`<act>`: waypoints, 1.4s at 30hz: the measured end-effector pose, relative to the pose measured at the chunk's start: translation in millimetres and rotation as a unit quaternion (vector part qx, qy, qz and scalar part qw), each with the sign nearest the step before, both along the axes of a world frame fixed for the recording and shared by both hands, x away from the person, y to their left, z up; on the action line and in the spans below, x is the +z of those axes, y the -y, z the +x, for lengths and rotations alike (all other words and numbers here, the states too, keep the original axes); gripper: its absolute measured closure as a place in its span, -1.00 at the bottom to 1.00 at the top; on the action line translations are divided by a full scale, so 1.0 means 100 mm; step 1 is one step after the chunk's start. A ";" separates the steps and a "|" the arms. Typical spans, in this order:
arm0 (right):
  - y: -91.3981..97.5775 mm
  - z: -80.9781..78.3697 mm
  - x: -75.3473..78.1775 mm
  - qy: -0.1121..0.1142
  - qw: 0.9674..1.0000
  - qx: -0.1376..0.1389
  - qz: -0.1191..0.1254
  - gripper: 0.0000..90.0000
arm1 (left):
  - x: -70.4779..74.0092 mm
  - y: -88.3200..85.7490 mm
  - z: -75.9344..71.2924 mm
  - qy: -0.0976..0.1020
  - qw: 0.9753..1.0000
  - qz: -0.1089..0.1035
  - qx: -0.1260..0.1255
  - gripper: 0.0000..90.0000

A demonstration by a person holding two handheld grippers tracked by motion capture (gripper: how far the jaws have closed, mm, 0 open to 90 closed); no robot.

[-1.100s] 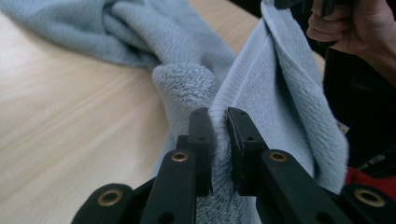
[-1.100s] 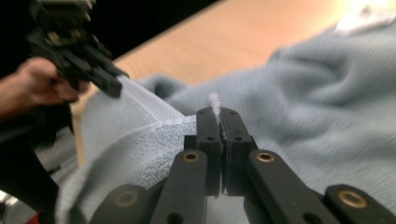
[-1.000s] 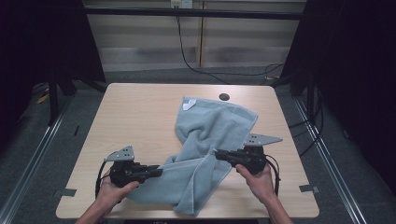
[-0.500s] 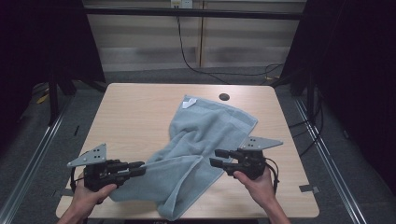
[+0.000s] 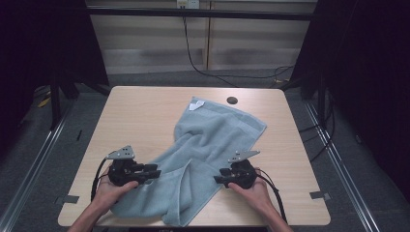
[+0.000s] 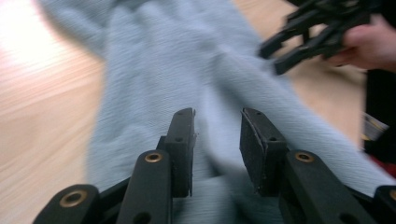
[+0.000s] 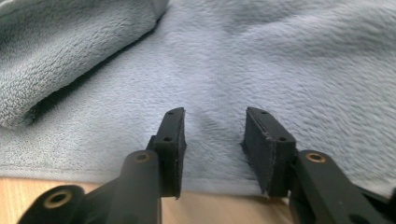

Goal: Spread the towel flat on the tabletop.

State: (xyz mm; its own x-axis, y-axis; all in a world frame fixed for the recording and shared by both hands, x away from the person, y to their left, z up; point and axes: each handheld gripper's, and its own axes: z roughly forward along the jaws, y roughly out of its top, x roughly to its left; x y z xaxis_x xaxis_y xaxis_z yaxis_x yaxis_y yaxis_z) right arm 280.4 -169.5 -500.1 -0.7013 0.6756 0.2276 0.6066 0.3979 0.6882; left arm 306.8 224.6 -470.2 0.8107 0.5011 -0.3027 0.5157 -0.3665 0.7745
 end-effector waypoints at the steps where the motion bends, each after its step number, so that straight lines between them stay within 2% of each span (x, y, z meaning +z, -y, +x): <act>1: 0.04 0.01 0.01 -0.001 1.000 -0.004 -0.011 0.37 | -0.03 -0.01 0.02 -0.003 1.000 0.003 0.012 0.45; 3: 0.16 0.03 0.02 0.008 0.999 -0.019 -0.029 0.39 | -0.10 -0.05 0.06 -0.013 1.000 0.011 0.020 0.45; 4: 0.24 0.05 0.02 0.008 0.999 -0.030 -0.028 0.41 | -0.14 -0.06 0.07 -0.016 0.999 0.020 0.024 0.46; 7: 0.46 0.07 0.01 0.008 0.998 -0.055 -0.025 0.44 | -0.22 -0.04 0.03 -0.027 0.999 0.026 0.007 0.47; 10: 0.59 0.10 0.01 0.005 0.997 -0.072 -0.027 0.50 | -0.24 0.02 -0.05 -0.027 0.999 0.032 -0.010 0.47; 12: 0.61 0.11 0.02 0.014 0.996 -0.072 -0.046 0.56 | -0.25 0.06 -0.13 -0.024 0.999 0.035 -0.020 0.47; 14: 0.63 0.16 0.03 0.023 0.995 -0.077 -0.065 0.60 | -0.25 0.08 -0.21 -0.038 0.999 0.024 -0.029 0.43; 16: 0.69 0.23 0.03 0.027 0.993 -0.093 -0.072 0.61 | -0.25 0.13 -0.29 -0.044 0.998 0.022 -0.050 0.41; 19: 0.78 0.36 0.02 0.033 0.990 -0.118 -0.074 0.61 | -0.23 0.23 -0.38 -0.037 0.996 0.024 -0.072 0.35; 21: 0.81 0.46 0.01 0.035 0.987 -0.136 -0.079 0.56 | -0.21 0.29 -0.39 -0.029 0.997 0.024 -0.070 0.33; 23: 0.81 0.52 0.02 0.021 0.987 -0.148 -0.062 0.32 | -0.20 0.31 -0.35 -0.030 0.997 0.017 -0.062 0.32; 24: 0.78 0.50 0.06 0.025 0.988 -0.143 -0.055 0.33 | -0.21 0.31 -0.32 -0.031 0.998 0.012 -0.058 0.34; 27: 0.56 0.33 0.27 0.029 0.996 -0.089 0.003 0.26 | -0.23 0.33 -0.23 -0.027 0.999 0.018 -0.035 0.38; 29: 0.37 0.18 0.40 0.025 0.998 -0.046 0.040 0.17 | -0.26 0.36 -0.16 -0.031 0.999 0.024 -0.020 0.37; 30: 0.28 0.12 0.45 0.022 0.998 -0.031 0.046 0.12 | -0.27 0.37 -0.12 -0.037 0.999 0.018 -0.012 0.34; 32: 0.08 0.04 0.49 0.017 0.999 -0.005 0.050 0.04 | -0.27 0.42 -0.08 -0.041 0.999 0.020 -0.008 0.22; 35: -0.15 0.05 0.42 0.004 0.999 0.013 0.046 -0.07 | -0.28 0.53 -0.05 -0.043 0.999 0.015 -0.021 0.10; 37: -0.24 0.09 0.33 0.002 1.000 0.005 0.018 -0.06 | -0.31 0.65 -0.03 -0.042 0.998 0.040 -0.015 0.02; 38: -0.27 0.12 0.28 -0.005 1.000 -0.001 0.006 -0.05 | -0.32 0.69 -0.03 -0.042 0.998 0.041 -0.016 0.01; 39: -0.27 0.14 0.23 -0.010 1.000 -0.003 0.000 0.05 | -0.32 0.72 -0.02 -0.040 0.998 0.047 -0.017 0.06; 41: -0.24 0.14 0.20 -0.007 1.000 -0.009 0.001 0.54 | -0.30 0.76 -0.04 -0.020 0.997 0.063 -0.026 0.47; 42: -0.21 0.12 0.21 0.000 1.000 -0.010 0.012 0.70 | -0.30 0.76 -0.05 -0.017 0.997 0.058 -0.037 0.69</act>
